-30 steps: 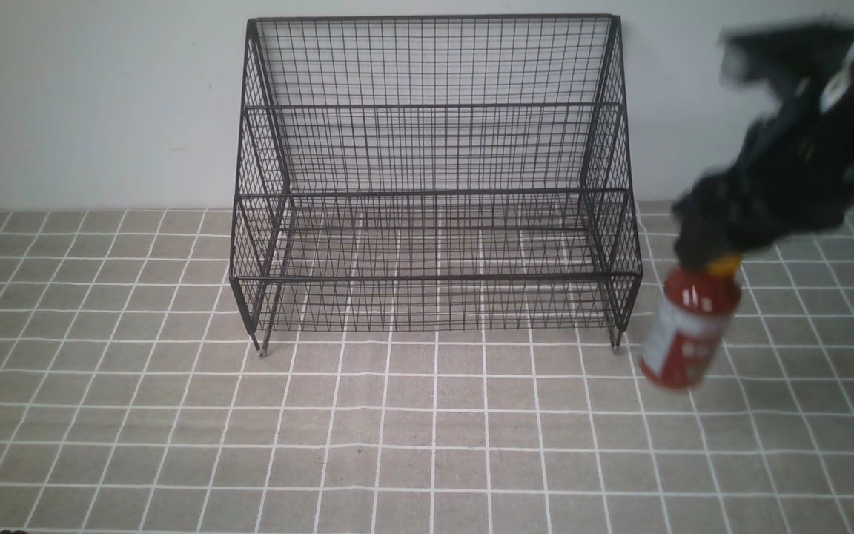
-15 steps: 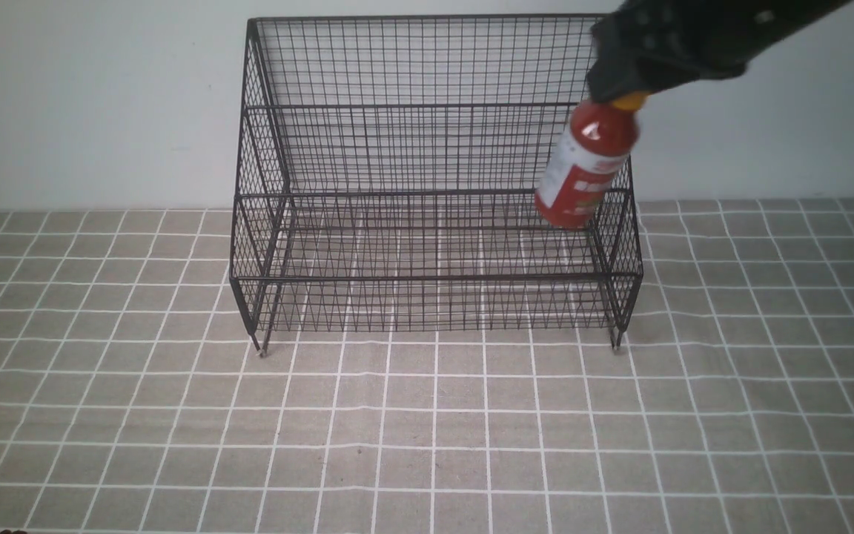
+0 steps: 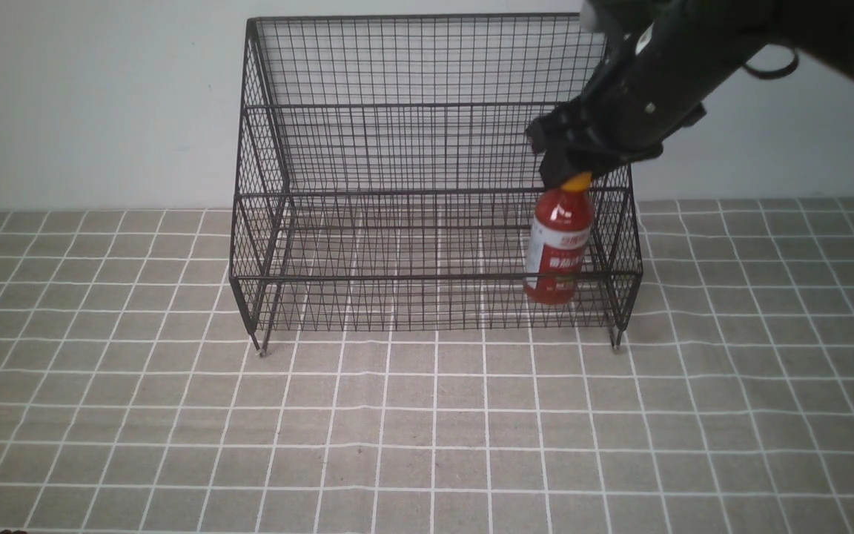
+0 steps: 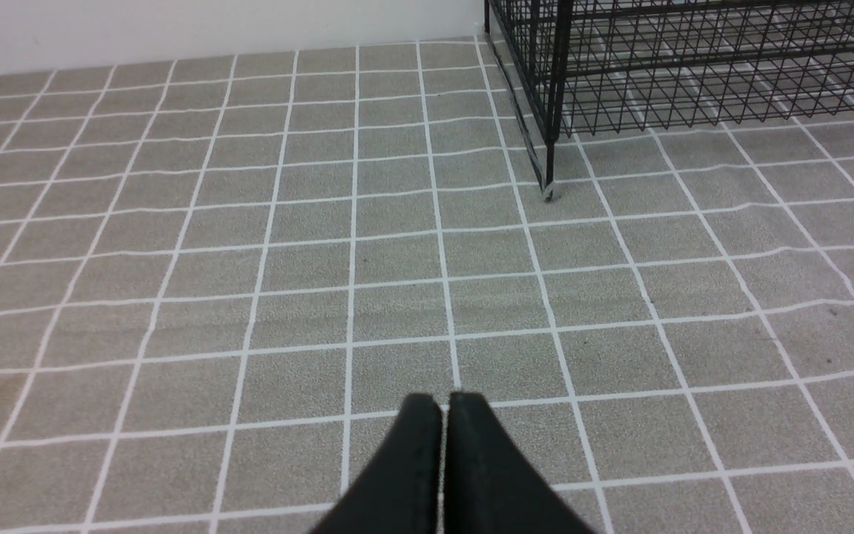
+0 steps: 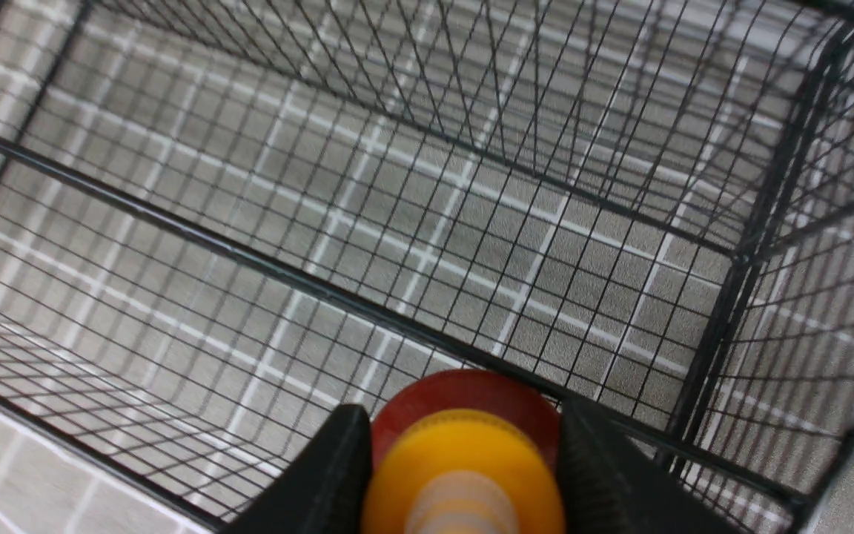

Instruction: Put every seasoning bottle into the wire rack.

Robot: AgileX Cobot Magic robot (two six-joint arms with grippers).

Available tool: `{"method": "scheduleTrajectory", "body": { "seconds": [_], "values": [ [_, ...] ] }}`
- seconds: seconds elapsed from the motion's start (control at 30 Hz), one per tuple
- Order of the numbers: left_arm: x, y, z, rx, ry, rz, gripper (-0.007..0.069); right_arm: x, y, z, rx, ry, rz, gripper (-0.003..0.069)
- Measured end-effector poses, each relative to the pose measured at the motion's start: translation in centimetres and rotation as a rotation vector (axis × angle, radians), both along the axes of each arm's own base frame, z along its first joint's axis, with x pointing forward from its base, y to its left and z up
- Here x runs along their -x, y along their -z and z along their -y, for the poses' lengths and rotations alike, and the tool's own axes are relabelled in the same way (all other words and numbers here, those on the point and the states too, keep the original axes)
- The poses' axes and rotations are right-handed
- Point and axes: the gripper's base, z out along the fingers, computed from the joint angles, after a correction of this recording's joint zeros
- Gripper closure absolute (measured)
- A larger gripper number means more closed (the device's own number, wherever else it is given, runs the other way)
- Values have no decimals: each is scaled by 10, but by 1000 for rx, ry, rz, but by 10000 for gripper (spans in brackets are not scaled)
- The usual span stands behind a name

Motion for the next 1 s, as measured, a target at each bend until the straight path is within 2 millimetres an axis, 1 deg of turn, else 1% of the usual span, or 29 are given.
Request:
{"method": "scheduleTrajectory", "body": {
  "seconds": [0.03,0.07,0.1,0.23,0.27,0.33,0.37,0.4,0.43,0.47,0.5,0.57,0.6,0.63,0.67,0.73,0.77,0.8,0.83,0.87,0.9,0.93,0.97,1.0],
  "values": [
    [0,0,0,0,0,0,631,1,5,-5,25,-16,-6,364],
    [0,0,0,0,0,0,631,0,6,-5,28,-16,-8,364],
    [0,0,0,0,0,0,631,2,11,-11,55,-37,-20,364],
    [0,0,0,0,0,0,631,7,10,-18,90,-56,-21,348],
    [0,0,0,0,0,0,631,7,10,-18,99,-53,-23,330],
    [0,0,0,0,0,0,631,11,11,-18,126,-43,-52,246],
    [0,0,0,0,0,0,631,12,10,-18,131,-40,-54,231],
    [0,0,0,0,0,0,631,14,8,-17,142,-35,-62,197],
    [0,0,0,0,0,0,631,16,5,-16,145,-32,-64,167],
    [0,0,0,0,0,0,631,18,1,-15,145,-32,-60,151],
    [0,0,0,0,0,0,631,22,-8,-12,141,-31,-42,122],
    [0,0,0,0,0,0,631,29,-26,-9,128,-27,-7,116],
    [0,0,0,0,0,0,631,35,-38,-6,114,-19,15,123],
    [0,0,0,0,0,0,631,38,-43,-5,109,-19,25,130],
    [0,0,0,0,0,0,631,42,-52,-2,96,-8,44,140],
    [0,0,0,0,0,0,631,62,-86,7,49,17,111,219],
    [0,0,0,0,0,0,631,68,-95,10,37,24,127,253],
    [0,0,0,0,0,0,631,78,-110,15,17,34,158,301],
    [0,0,0,0,0,0,631,82,-116,17,8,38,172,322],
    [0,0,0,0,0,0,631,107,-147,28,-34,47,246,421],
    [0,0,0,0,0,0,631,110,-150,30,-38,47,255,444],
    [0,0,0,0,0,0,631,122,-162,35,-56,51,286,477],
    [0,0,0,0,0,0,631,154,-188,50,-96,58,359,575],
    [0,0,0,0,0,0,631,154,-186,50,-94,59,352,593]
  ]
}}
